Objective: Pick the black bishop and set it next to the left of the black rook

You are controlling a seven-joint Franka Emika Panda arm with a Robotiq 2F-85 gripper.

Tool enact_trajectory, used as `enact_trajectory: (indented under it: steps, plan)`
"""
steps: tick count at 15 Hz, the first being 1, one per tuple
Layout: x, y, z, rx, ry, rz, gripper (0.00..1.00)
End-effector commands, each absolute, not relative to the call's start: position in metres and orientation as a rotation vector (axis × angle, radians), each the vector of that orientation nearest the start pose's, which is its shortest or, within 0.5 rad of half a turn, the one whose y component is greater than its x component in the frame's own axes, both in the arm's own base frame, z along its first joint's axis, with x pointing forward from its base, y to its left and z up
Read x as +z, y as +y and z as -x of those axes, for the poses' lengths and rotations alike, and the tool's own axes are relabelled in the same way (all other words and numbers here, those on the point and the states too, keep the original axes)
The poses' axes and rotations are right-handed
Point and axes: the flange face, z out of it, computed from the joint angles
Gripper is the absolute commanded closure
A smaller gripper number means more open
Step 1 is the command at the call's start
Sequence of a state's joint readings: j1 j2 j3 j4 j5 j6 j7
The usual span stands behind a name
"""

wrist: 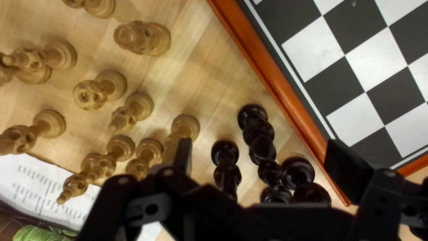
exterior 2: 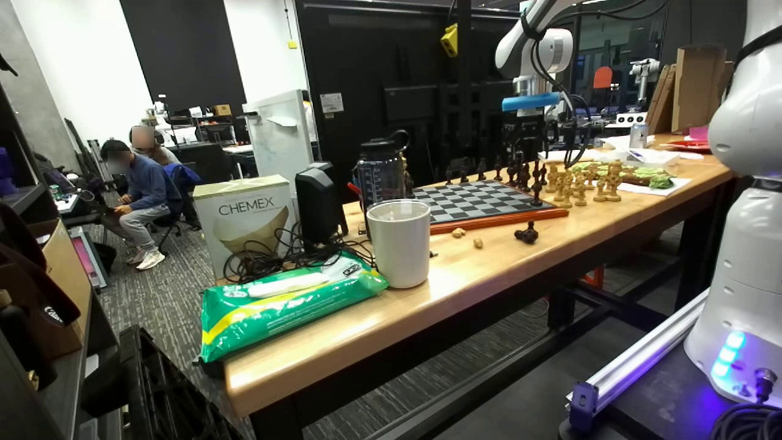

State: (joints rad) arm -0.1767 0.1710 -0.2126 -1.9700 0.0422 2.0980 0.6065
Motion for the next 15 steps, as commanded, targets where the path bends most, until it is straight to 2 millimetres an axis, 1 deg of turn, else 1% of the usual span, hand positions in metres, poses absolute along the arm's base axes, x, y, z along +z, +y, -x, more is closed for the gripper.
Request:
enact_trajectory:
  steps: [1, 5, 15]
  plan:
    - [0.3818, -0.2246, -0.5462, 0.065, 1.510, 2.741, 0.00]
    - [0.3770, -0.2257, -0.5470, 0.085, 1.524, 2.749, 0.00]
    - [0.3738, -0.2225, -0.5520, 0.097, 1.538, 2.767, 0.00]
